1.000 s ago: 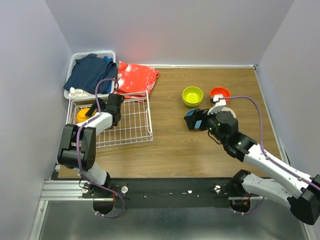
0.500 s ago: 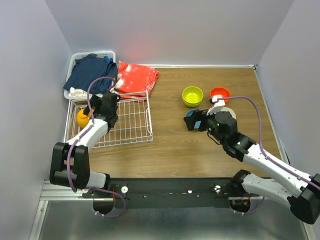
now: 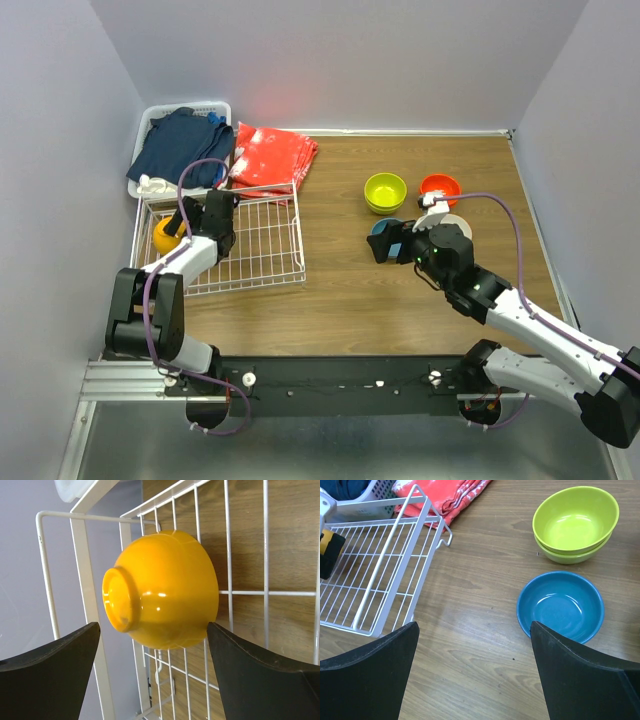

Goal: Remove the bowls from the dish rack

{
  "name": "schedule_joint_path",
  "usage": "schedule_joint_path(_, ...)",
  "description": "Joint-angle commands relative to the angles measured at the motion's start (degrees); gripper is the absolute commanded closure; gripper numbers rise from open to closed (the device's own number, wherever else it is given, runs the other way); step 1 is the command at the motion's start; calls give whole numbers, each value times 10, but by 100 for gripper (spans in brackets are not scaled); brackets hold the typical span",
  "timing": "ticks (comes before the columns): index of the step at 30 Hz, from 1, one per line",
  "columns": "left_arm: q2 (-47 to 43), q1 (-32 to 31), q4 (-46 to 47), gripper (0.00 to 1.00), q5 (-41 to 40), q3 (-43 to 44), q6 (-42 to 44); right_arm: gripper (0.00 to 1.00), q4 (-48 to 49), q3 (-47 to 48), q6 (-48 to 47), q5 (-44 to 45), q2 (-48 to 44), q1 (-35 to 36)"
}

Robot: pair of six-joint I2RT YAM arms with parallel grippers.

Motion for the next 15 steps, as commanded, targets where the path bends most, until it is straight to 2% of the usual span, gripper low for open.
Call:
schedule_joint_path(1,14,4,22,4,-10,-3,-5,0,9,-9,-5,11,-5,4)
schedule_joint_path(15,73,3,13,1,-13,8,-14,0,14,-14,-5,11,-3,5)
